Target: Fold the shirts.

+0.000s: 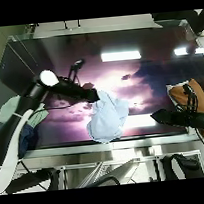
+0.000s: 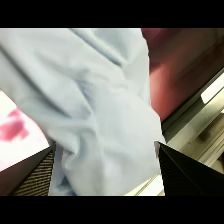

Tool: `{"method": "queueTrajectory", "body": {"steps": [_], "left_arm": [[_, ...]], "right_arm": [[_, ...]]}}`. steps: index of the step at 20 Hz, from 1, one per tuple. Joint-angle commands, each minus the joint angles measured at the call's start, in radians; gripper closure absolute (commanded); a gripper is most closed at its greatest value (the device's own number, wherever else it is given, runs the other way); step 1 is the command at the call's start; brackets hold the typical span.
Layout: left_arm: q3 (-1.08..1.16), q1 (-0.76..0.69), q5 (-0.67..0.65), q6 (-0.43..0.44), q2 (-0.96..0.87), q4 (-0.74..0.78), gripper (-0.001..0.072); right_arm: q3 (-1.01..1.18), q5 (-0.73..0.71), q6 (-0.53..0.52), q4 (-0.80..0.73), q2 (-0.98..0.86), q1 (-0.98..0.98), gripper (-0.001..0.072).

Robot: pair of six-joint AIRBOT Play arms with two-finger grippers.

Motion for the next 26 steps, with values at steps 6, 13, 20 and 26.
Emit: {"method": "queueTrajectory", "body": {"steps": [6, 13, 20, 26], "left_arm": [[-0.613, 0.098, -0.008, -0.063, 0.305, -0.048, 0.0018], [-0.908, -0.146, 0.344, -0.047, 0.374, -0.264, 0.0018], [-0.747, -0.222, 0.336, -0.014, 0.122, -0.259, 0.0253], [-0.653, -0.220, 0.289, -0.013, 0.039, -0.198, 0.0294]], "right_arm": [[-0.018, -0.100, -0.179, 0.079, -0.143, 0.051, 0.0249], [-0.007, -0.211, -0.516, 0.363, -0.557, 0.056, 0.0249], [0.131, -0.286, -0.569, 0.421, -0.892, 0.190, 0.0249], [0.274, -0.322, -0.509, 0.420, -1.025, 0.260, 0.0250]]}}
